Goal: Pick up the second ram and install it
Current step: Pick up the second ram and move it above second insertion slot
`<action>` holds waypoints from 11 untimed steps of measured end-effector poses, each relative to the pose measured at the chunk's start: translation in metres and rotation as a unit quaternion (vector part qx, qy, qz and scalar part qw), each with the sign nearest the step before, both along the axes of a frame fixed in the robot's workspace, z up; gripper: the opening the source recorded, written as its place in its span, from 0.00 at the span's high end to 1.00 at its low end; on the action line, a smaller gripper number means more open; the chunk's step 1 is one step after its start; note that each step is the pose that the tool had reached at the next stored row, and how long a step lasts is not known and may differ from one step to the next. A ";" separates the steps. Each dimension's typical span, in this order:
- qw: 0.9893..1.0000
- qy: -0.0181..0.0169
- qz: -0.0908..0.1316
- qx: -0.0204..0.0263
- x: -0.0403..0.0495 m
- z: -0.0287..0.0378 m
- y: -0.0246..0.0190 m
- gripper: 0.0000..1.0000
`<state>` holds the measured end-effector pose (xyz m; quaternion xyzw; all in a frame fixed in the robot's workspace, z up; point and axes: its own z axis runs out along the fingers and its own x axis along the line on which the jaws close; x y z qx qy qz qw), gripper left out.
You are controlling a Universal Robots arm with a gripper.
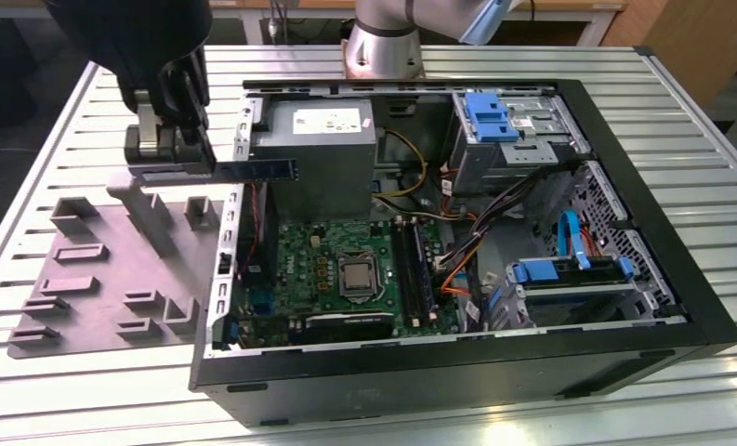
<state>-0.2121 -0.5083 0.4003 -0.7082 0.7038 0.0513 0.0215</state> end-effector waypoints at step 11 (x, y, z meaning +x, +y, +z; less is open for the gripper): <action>1.000 0.000 0.000 0.000 0.0144 0.0000 0.0000 0.88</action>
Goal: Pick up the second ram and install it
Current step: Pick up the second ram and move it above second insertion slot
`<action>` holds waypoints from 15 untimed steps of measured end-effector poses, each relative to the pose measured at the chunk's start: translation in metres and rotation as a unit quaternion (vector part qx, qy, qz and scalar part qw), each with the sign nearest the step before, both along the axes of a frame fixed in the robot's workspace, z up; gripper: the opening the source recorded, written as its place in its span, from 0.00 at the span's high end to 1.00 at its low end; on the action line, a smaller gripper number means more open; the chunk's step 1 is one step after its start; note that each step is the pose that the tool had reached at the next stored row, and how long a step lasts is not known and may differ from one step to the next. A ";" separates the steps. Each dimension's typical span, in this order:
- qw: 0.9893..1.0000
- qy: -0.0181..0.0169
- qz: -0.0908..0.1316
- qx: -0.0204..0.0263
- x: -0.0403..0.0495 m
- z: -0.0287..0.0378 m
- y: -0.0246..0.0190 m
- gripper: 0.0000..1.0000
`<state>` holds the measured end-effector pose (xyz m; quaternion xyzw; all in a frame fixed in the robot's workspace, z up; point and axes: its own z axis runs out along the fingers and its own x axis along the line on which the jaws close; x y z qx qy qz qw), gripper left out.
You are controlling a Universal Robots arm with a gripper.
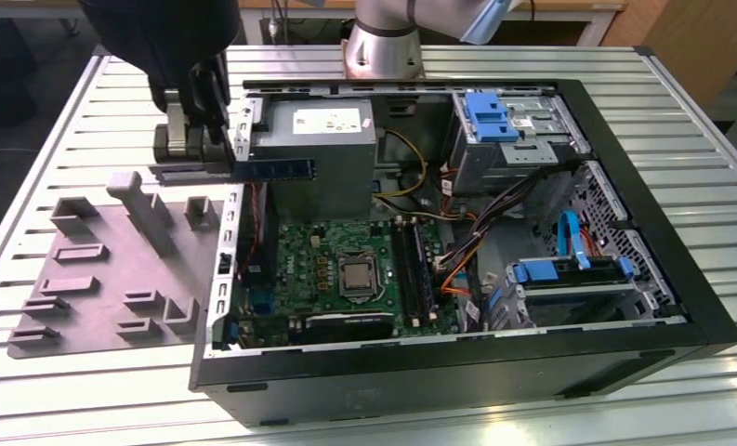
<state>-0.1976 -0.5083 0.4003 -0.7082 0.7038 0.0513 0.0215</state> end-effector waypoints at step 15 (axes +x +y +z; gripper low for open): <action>1.000 0.000 0.000 0.000 0.0284 0.0000 0.0000 0.88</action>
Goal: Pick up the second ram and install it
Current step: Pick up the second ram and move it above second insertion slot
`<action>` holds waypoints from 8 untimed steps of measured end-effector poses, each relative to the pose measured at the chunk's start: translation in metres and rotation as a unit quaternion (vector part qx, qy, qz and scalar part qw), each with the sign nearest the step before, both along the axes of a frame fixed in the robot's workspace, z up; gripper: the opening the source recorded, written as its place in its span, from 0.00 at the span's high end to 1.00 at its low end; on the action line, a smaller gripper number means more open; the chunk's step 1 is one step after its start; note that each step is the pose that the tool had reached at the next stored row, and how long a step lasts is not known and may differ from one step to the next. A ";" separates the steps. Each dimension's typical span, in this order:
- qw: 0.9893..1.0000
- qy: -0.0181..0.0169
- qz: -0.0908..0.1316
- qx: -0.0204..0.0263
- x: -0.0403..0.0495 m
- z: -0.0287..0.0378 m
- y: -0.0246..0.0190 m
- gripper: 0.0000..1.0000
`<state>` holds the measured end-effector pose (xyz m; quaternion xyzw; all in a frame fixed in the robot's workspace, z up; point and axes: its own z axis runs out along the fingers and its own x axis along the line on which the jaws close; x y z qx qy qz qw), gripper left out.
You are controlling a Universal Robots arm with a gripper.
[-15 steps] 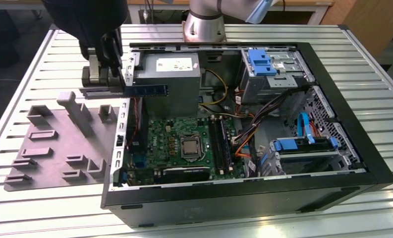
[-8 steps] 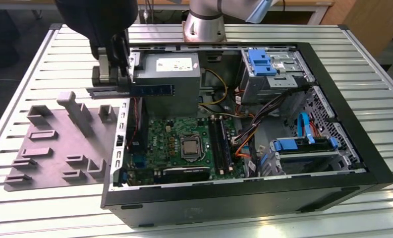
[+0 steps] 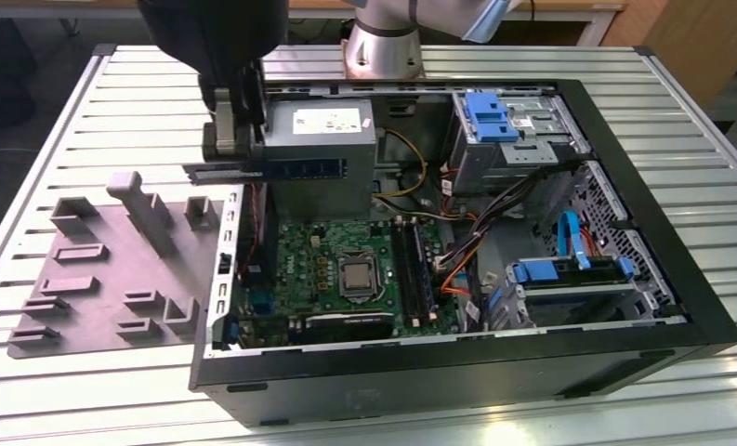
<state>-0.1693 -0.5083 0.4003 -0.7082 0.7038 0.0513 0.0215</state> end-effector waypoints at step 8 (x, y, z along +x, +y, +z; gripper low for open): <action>1.000 0.000 0.000 0.000 0.0159 0.0000 0.0000 0.88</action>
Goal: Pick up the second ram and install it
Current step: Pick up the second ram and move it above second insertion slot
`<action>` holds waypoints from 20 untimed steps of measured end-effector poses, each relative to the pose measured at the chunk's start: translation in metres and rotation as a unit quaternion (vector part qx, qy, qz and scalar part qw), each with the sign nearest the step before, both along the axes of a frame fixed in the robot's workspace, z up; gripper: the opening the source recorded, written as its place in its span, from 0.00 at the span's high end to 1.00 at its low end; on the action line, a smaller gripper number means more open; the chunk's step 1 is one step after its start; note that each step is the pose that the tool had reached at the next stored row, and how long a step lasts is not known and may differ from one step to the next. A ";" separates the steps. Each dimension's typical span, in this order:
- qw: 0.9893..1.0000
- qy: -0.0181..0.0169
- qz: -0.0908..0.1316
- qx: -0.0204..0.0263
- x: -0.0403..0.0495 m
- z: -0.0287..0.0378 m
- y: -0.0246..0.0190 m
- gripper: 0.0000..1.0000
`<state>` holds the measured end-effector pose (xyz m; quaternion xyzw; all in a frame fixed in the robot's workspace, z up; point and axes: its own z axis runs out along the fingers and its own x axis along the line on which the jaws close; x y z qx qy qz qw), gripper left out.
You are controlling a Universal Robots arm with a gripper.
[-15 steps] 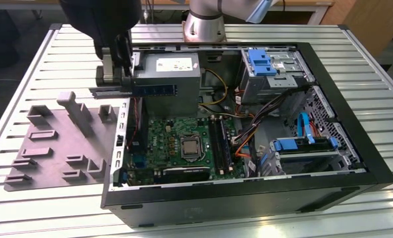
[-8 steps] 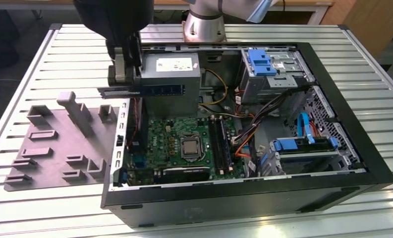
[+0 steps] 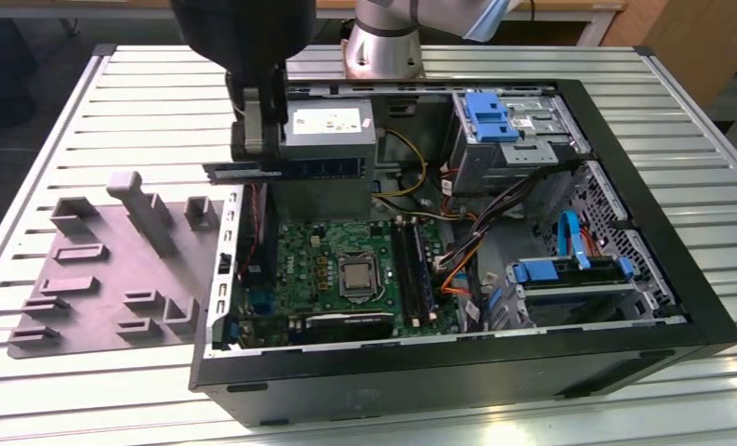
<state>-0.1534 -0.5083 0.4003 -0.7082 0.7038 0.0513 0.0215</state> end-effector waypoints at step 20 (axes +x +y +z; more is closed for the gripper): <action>1.000 0.001 0.000 0.000 0.0389 -0.0035 0.0000 0.88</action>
